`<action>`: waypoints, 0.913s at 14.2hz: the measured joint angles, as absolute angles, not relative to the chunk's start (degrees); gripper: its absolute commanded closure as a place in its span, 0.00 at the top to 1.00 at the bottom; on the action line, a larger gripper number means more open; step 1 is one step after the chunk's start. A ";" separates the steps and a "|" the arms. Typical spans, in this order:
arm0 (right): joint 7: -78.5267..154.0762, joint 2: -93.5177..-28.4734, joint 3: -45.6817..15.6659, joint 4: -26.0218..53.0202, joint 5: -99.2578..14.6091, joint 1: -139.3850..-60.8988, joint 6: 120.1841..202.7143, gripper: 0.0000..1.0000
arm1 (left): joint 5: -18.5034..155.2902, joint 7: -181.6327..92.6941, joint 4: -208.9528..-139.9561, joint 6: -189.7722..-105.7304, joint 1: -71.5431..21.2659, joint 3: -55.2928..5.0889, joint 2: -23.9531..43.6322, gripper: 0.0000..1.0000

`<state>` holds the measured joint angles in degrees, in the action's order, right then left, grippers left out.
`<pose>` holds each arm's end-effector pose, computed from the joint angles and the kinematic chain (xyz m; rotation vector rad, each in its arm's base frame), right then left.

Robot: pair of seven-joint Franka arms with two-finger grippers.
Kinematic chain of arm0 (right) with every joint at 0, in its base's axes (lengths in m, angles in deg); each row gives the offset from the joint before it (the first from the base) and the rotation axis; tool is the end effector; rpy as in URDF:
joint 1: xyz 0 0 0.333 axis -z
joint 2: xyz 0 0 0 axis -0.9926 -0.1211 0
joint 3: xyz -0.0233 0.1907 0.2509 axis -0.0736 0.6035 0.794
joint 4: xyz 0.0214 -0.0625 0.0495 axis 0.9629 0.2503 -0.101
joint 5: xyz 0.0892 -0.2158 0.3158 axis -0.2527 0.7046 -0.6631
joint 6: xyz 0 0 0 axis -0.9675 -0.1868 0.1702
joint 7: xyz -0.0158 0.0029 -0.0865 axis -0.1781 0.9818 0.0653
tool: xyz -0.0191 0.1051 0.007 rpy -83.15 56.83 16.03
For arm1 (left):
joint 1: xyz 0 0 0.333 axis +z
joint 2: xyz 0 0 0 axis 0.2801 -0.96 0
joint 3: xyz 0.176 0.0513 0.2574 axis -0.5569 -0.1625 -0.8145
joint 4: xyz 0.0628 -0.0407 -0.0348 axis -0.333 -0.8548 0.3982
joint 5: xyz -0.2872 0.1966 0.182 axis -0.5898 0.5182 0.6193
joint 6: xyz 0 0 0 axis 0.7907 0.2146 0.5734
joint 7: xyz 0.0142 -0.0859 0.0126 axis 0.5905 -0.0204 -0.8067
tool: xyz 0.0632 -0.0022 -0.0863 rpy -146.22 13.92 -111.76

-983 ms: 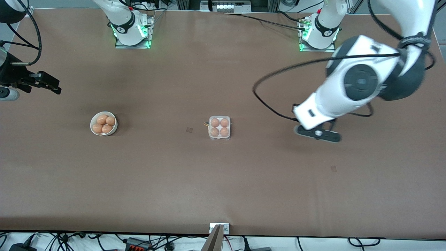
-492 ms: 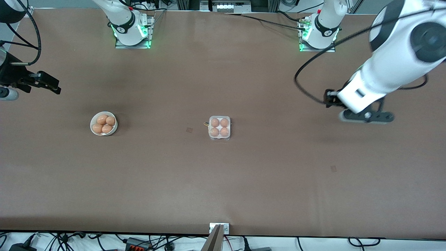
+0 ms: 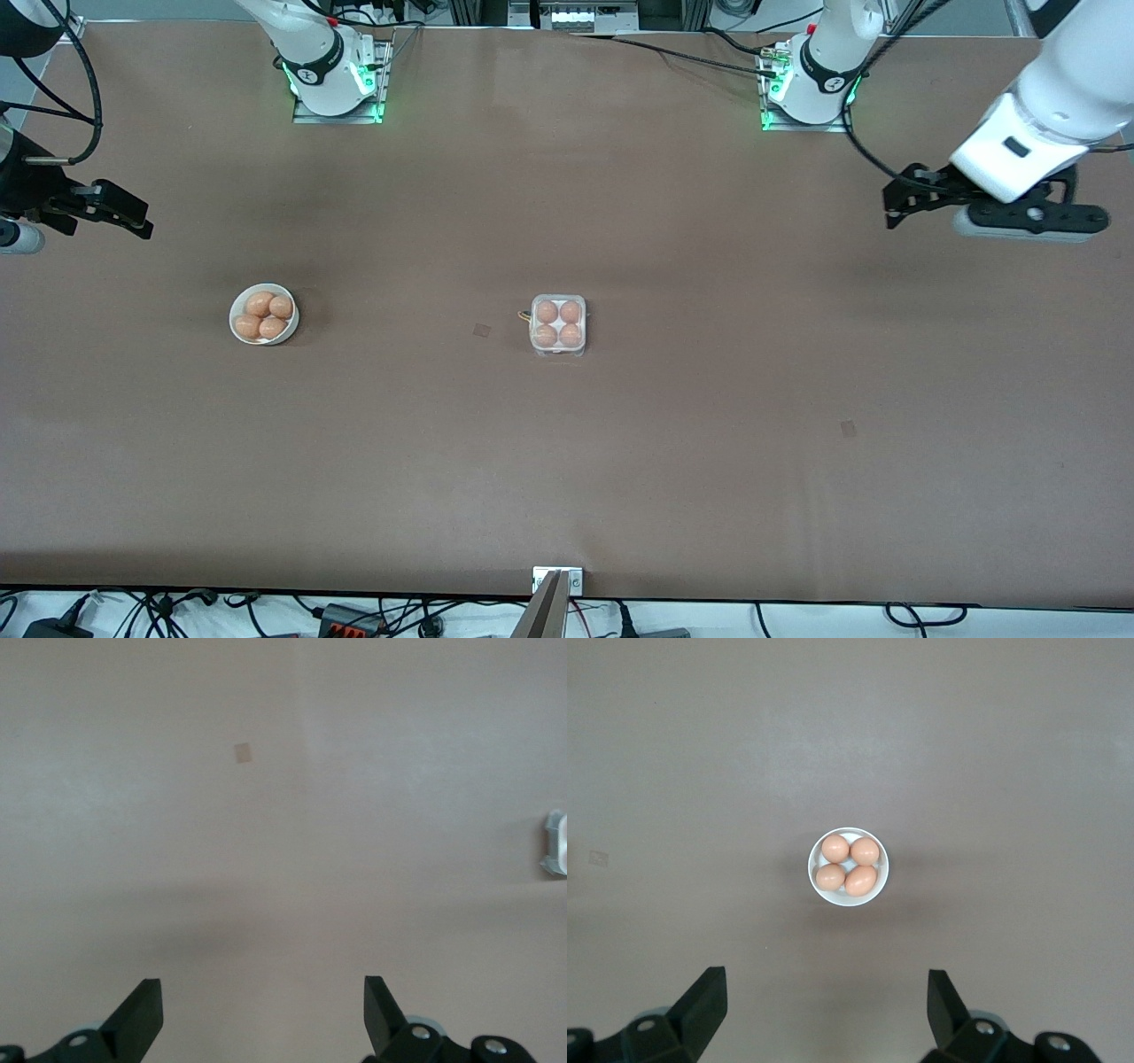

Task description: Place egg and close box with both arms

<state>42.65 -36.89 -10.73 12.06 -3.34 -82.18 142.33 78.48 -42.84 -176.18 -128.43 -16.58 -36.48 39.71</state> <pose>0.5570 -0.0234 0.5786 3.1059 -0.0447 -0.0154 0.5350 -0.0677 0.5829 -3.1142 0.0673 -0.0191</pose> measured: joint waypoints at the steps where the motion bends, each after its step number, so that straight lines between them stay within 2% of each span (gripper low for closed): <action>1: 42.65 -36.89 -10.73 12.06 -3.34 -82.18 142.33 1.00 | 78.46 -42.77 -176.65 -128.99 -15.94 -36.50 39.62 1.00; 13: 42.64 -36.67 -10.72 12.04 -3.34 -82.18 142.25 1.00 | 78.44 -42.68 -175.12 -131.26 -15.69 -35.95 38.54 1.00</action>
